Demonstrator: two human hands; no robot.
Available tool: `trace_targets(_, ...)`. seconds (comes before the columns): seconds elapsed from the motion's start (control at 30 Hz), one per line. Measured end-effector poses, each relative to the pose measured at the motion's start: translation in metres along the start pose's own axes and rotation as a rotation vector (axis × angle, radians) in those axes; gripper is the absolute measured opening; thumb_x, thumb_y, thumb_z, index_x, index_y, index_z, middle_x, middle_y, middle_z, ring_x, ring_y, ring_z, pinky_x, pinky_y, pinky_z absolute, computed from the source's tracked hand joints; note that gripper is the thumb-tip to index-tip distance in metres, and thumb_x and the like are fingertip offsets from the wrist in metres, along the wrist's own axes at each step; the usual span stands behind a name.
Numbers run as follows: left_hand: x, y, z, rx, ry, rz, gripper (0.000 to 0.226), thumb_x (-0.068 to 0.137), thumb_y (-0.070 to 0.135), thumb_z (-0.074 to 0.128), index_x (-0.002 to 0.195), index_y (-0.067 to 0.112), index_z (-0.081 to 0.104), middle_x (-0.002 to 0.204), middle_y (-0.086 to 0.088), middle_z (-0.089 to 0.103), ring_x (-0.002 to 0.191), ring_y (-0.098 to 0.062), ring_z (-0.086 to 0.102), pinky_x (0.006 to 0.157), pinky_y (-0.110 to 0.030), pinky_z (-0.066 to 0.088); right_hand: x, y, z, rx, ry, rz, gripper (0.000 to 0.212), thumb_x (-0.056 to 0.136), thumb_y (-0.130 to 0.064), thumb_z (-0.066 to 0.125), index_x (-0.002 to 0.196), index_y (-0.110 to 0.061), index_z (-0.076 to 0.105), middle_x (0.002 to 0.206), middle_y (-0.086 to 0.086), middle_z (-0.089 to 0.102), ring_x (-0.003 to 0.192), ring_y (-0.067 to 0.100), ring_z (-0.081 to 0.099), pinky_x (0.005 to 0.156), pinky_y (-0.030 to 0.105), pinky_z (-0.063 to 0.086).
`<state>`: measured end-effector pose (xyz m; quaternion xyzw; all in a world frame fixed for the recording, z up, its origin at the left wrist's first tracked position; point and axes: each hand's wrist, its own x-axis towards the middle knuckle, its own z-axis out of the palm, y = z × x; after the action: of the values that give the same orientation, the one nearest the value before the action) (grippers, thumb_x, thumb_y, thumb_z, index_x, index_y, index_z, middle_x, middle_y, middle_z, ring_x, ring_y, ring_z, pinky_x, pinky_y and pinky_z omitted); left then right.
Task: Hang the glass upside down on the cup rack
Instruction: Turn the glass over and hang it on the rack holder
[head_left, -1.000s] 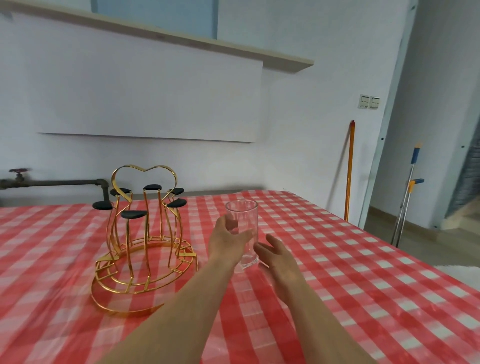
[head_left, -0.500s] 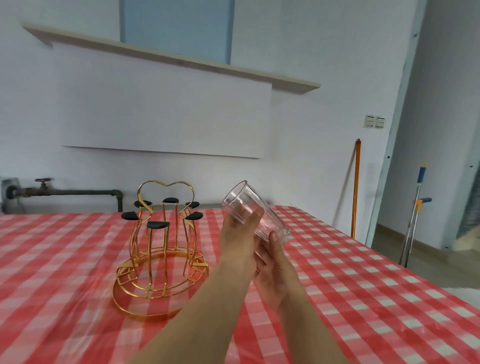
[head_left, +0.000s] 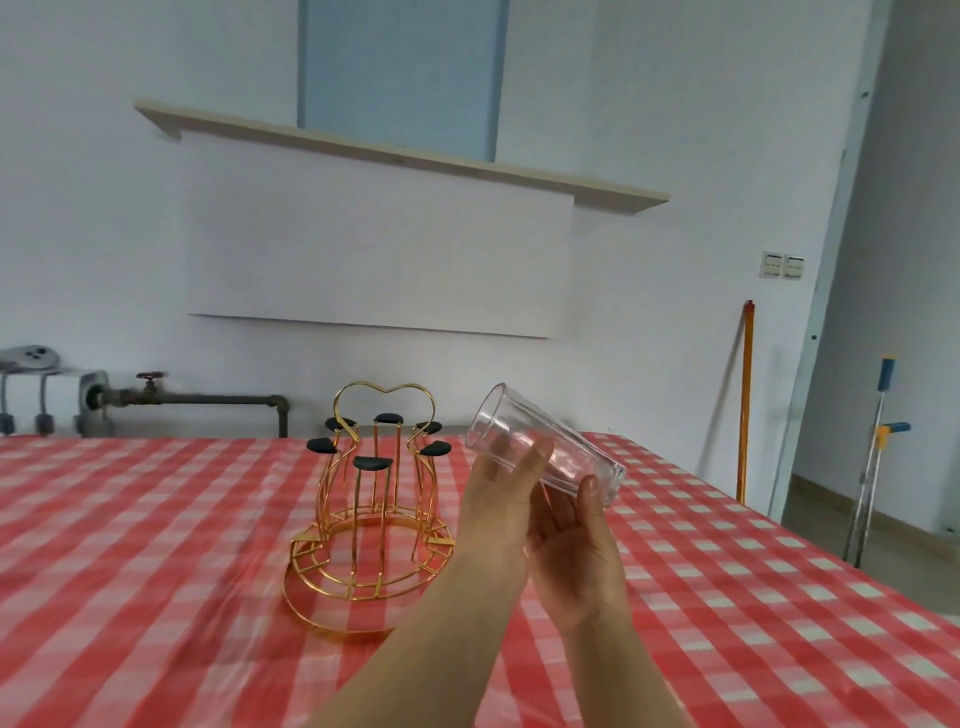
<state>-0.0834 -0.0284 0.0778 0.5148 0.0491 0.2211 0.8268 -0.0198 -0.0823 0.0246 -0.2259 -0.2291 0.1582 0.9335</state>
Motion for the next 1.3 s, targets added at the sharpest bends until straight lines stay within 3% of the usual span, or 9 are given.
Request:
trace_targets(0.17,-0.021,0.012,-0.016,0.156,-0.012,0.045,0.052,0.082,0.029,0.065,0.132,0.019,0.052,0.135,-0.001,0.056,0.116,-0.006,0.051,0.084,-0.012,0.037,-0.003,-0.003,0.015,0.071,-0.041,-0.060,0.046,0.039,-0.030,0.092,0.078,-0.013,0.074,0.090,0.008,0.076,0.093,0.024,0.071,0.083,0.036,0.056)
trace_targets(0.27,-0.036,0.025,-0.033,0.194,0.029,0.044,0.086,0.069,0.050,0.070,0.143,0.019,0.038,0.148,0.001,0.044,0.133,-0.019,0.044,0.102,-0.031,0.034,0.001,-0.005,0.024,0.040,-0.045,-0.051,0.055,0.038,-0.029,0.092,0.085,-0.011,0.069,0.093,0.008,0.074,0.099,0.031,0.069,0.078,0.040,0.058)
trace_targets(0.33,-0.044,0.038,-0.045,0.300,0.078,0.129,0.083,0.073,0.050,0.067,0.144,0.022,0.035,0.149,0.007,0.041,0.134,-0.018,0.041,0.097,-0.030,0.032,0.005,-0.007,0.031,-0.017,-0.072,-0.059,0.059,0.041,-0.031,0.091,0.090,-0.012,0.064,0.093,0.007,0.073,0.099,0.030,0.069,0.073,0.040,0.060)
trace_targets(0.43,-0.046,0.068,-0.062,0.352,0.126,0.255,0.073,0.081,0.032,0.066,0.146,0.025,0.032,0.152,0.007,0.039,0.135,-0.011,0.038,0.095,-0.028,0.029,0.012,-0.012,0.049,-0.121,-0.152,-0.049,0.054,0.047,-0.029,0.088,0.092,-0.012,0.063,0.092,0.005,0.072,0.094,0.027,0.070,0.074,0.043,0.059)
trace_targets(0.63,-0.027,0.134,-0.075,0.787,0.017,0.469,0.064,0.076,0.023,0.073,0.136,0.026,0.050,0.131,0.013,0.056,0.122,-0.006,0.051,0.101,-0.024,0.037,0.026,-0.021,0.101,-0.491,-0.261,-0.026,0.032,0.071,-0.017,0.066,0.102,-0.013,0.060,0.104,0.007,0.067,0.100,0.028,0.067,0.068,0.038,0.060)
trace_targets(0.77,-0.017,0.154,-0.080,1.026,0.004,0.538,0.060,0.071,0.023,0.077,0.128,0.025,0.059,0.110,0.014,0.063,0.110,-0.009,0.061,0.100,-0.030,0.044,0.032,-0.018,0.131,-0.741,-0.329,-0.067,0.021,0.081,-0.011,0.063,0.102,-0.015,0.061,0.108,0.008,0.065,0.098,0.025,0.067,0.078,0.040,0.058)
trace_targets(0.93,-0.010,0.163,-0.094,1.013,0.062,0.570,0.053,0.072,0.015,0.075,0.123,0.020,0.062,0.108,0.008,0.069,0.102,-0.011,0.067,0.092,-0.029,0.051,0.040,-0.013,0.151,-0.943,-0.357,-0.088,0.025,0.079,-0.015,0.066,0.102,-0.021,0.064,0.113,0.007,0.068,0.100,0.022,0.068,0.082,0.042,0.057)
trace_targets(1.13,0.001,0.148,-0.110,0.850,0.106,0.511,0.051,0.072,0.008,0.072,0.121,0.018,0.064,0.115,0.001,0.072,0.102,-0.017,0.069,0.093,-0.041,0.052,0.042,-0.004,0.160,-1.120,-0.339,-0.105,0.036,0.077,-0.015,0.067,0.113,-0.020,0.064,0.106,-0.004,0.068,0.096,0.015,0.067,0.080,0.036,0.058)
trace_targets(1.3,0.006,0.129,-0.119,0.793,0.128,0.467,0.051,0.075,0.009,0.070,0.124,0.019,0.062,0.118,0.003,0.070,0.105,-0.016,0.068,0.094,-0.038,0.052,0.041,0.007,0.155,-1.207,-0.324,-0.097,0.037,0.077,-0.017,0.068,0.113,-0.023,0.063,0.102,-0.008,0.066,0.094,0.016,0.066,0.081,0.035,0.057)
